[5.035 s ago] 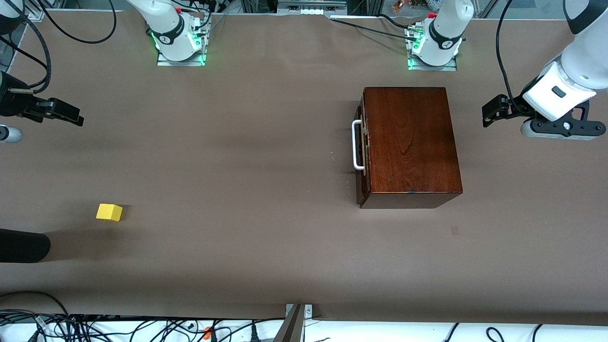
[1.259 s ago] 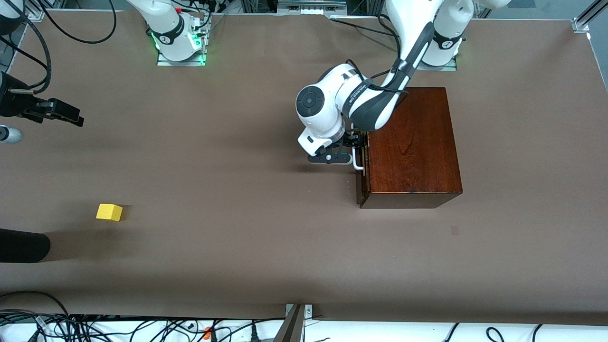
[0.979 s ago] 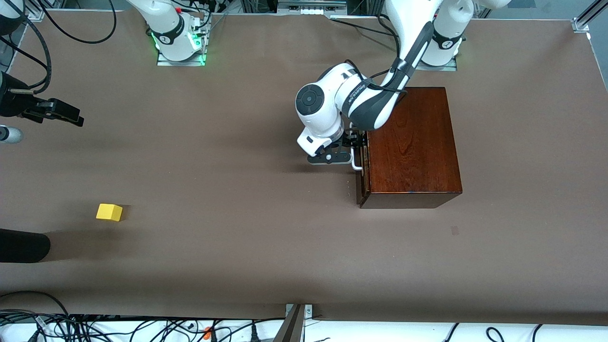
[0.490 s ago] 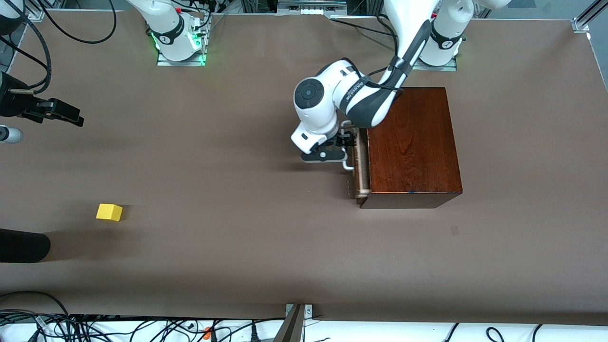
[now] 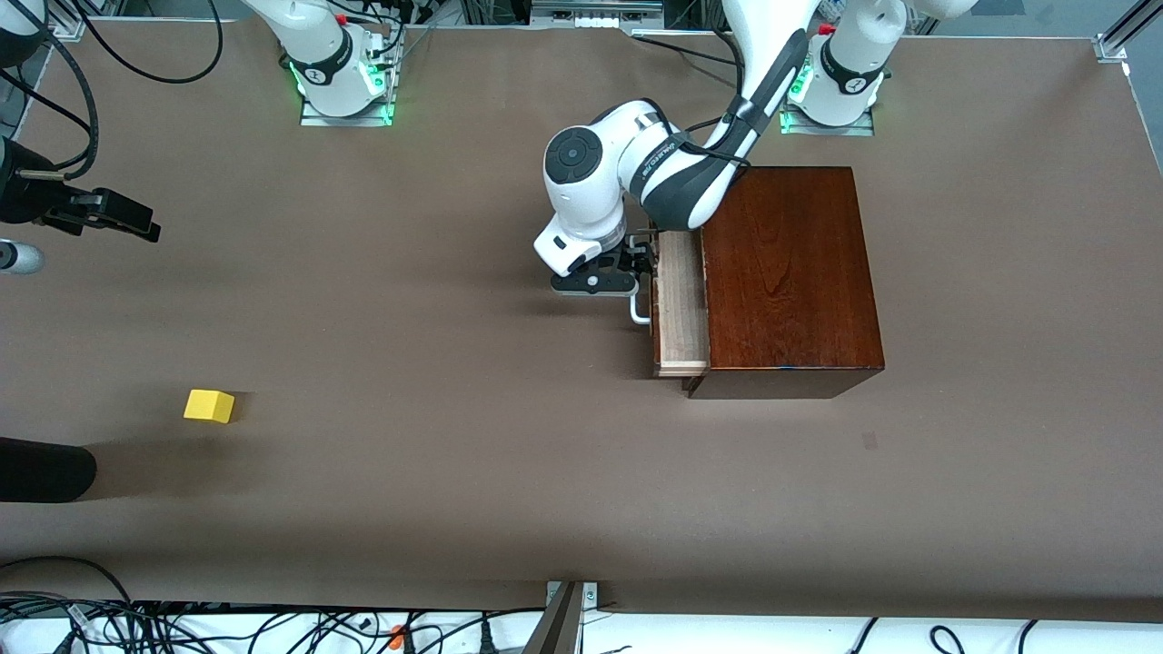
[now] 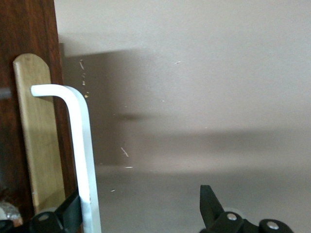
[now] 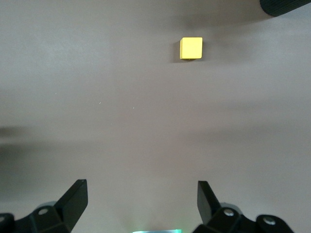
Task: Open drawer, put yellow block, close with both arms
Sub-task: 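Pull the drawer open by its handle with the left gripper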
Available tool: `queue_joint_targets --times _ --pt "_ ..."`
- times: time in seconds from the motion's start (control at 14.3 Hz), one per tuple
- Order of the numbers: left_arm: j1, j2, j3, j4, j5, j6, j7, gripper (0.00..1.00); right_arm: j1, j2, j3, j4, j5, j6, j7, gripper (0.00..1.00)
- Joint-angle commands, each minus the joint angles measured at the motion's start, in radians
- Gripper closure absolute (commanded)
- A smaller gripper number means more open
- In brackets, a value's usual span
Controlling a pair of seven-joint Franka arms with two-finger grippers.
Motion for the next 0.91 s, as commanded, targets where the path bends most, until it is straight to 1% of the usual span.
queue_joint_targets --times 0.0,0.14,0.42,0.56,0.84 --pt "-0.011 0.023 0.000 0.047 -0.043 0.015 -0.006 0.00 0.000 -0.003 -0.002 -0.005 0.015 0.005 -0.001 0.00" --pt "-0.011 0.028 0.000 0.046 -0.042 0.064 -0.006 0.00 0.000 -0.003 -0.002 -0.003 0.015 0.005 -0.001 0.00" --pt "-0.011 0.035 0.000 0.047 -0.055 0.110 -0.006 0.00 -0.002 -0.003 -0.002 -0.003 0.015 0.005 -0.001 0.00" --pt "-0.011 0.034 0.000 0.047 -0.086 0.111 -0.006 0.00 -0.005 -0.003 -0.002 -0.003 0.014 0.011 -0.001 0.00" --pt "-0.011 0.034 0.000 0.060 -0.085 0.111 -0.006 0.00 -0.006 -0.003 -0.016 0.001 0.003 0.033 -0.001 0.00"
